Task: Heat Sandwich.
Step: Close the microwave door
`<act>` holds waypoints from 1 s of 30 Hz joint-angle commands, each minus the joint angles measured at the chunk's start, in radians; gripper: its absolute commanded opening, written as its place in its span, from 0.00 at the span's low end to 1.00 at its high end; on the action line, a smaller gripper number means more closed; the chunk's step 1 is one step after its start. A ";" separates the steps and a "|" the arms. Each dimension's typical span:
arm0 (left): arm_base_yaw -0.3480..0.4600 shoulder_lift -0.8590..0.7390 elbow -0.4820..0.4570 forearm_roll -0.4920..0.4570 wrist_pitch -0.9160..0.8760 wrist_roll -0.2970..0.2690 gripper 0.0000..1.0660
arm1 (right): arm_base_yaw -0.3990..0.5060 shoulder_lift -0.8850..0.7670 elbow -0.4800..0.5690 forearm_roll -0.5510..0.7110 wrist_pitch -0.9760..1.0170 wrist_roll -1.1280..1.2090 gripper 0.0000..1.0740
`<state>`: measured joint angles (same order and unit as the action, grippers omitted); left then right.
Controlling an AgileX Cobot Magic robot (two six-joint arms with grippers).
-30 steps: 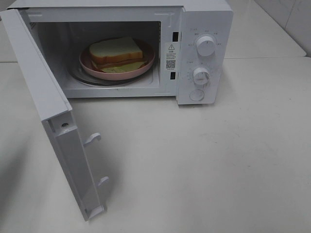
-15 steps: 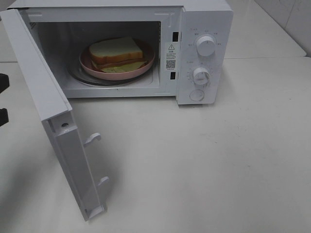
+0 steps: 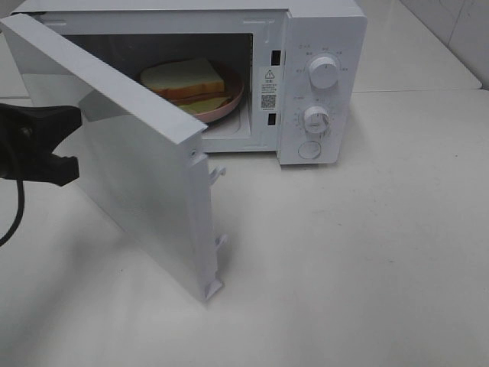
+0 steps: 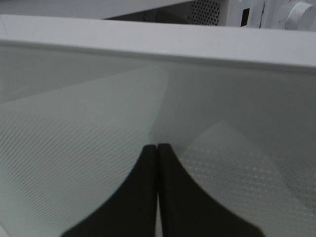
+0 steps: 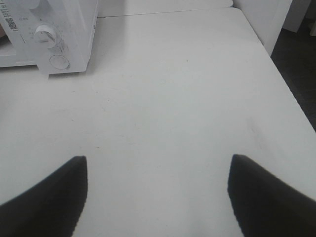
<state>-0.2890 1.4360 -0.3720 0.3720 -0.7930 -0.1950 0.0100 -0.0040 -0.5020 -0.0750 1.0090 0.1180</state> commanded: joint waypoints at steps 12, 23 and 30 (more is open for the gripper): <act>-0.235 0.187 -0.223 -0.315 -0.004 0.127 0.00 | -0.004 -0.027 0.003 0.004 -0.014 -0.004 0.70; -0.367 0.299 -0.371 -0.626 0.032 0.325 0.00 | -0.004 -0.027 0.003 0.004 -0.014 -0.004 0.70; -0.432 0.390 -0.508 -0.720 0.077 0.389 0.00 | -0.004 -0.027 0.003 0.004 -0.014 -0.004 0.70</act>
<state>-0.7080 1.8140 -0.8480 -0.3220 -0.7300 0.1800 0.0100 -0.0040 -0.5010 -0.0750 1.0090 0.1180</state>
